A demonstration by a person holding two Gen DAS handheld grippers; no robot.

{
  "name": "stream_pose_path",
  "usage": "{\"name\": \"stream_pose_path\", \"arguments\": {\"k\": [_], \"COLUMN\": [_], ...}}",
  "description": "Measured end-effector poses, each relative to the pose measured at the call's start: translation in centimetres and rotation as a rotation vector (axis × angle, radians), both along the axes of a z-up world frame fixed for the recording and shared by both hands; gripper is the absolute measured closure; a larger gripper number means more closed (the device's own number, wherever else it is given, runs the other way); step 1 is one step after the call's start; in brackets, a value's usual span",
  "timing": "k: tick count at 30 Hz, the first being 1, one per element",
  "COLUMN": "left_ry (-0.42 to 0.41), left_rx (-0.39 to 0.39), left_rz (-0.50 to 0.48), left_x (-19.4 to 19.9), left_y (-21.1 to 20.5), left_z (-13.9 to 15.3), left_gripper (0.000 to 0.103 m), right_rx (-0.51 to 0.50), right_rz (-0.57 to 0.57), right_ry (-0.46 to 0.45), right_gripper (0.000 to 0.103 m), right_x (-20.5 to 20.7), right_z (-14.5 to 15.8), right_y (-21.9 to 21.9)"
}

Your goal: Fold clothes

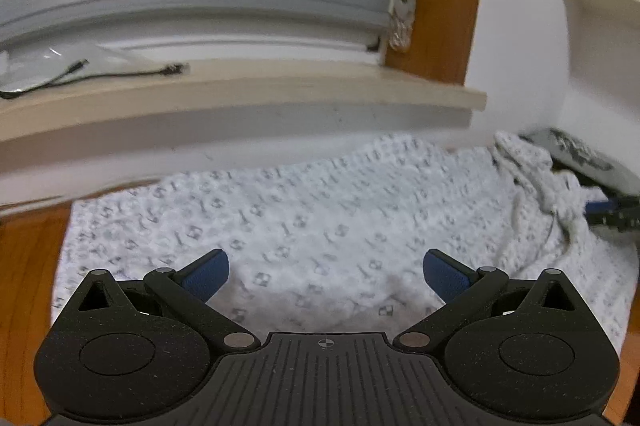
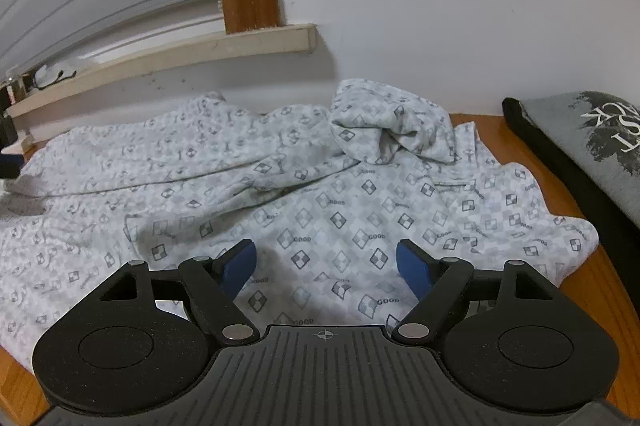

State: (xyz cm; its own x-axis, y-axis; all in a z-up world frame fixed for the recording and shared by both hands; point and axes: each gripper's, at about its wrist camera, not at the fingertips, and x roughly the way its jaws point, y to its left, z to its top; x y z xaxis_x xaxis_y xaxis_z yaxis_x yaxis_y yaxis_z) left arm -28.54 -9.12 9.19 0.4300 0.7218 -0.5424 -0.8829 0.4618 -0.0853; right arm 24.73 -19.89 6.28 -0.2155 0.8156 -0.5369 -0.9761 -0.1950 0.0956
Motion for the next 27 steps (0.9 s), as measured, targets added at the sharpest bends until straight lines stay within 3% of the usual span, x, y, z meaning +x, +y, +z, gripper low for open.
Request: {"name": "stream_pose_path", "arguments": {"k": [3,7,15,17,22,27], "left_ry": [0.061,0.064,0.001,-0.007,-0.002,-0.010], "left_rx": [-0.026,-0.035,-0.052,-0.056,-0.059,-0.063], "left_rz": [-0.015,-0.030,-0.008,-0.003,0.003,0.007], "left_x": [0.8,0.8,-0.1,-0.2,-0.2,-0.3], "left_y": [0.3,0.3,0.6,0.8,0.9,1.0], "left_z": [-0.8,-1.1,-1.2,-1.2,-1.2,-1.3], "left_gripper": [0.000,0.000,0.000,0.000,0.000,0.000], "right_rx": [0.000,0.000,0.044,0.083,0.085,0.008], "right_rz": [-0.002,-0.001,-0.045,-0.063,-0.082,-0.114], "right_ry": [-0.004,0.000,-0.032,-0.079,-0.174,-0.086], "right_gripper": [0.027,0.026,0.028,0.036,0.040,0.040], "right_x": [-0.1,0.1,0.6,0.5,0.1,1.0], "right_z": [-0.1,-0.1,1.5,3.0,4.6,3.7], "right_y": [0.0,0.1,0.1,0.7,5.4,10.7]}}
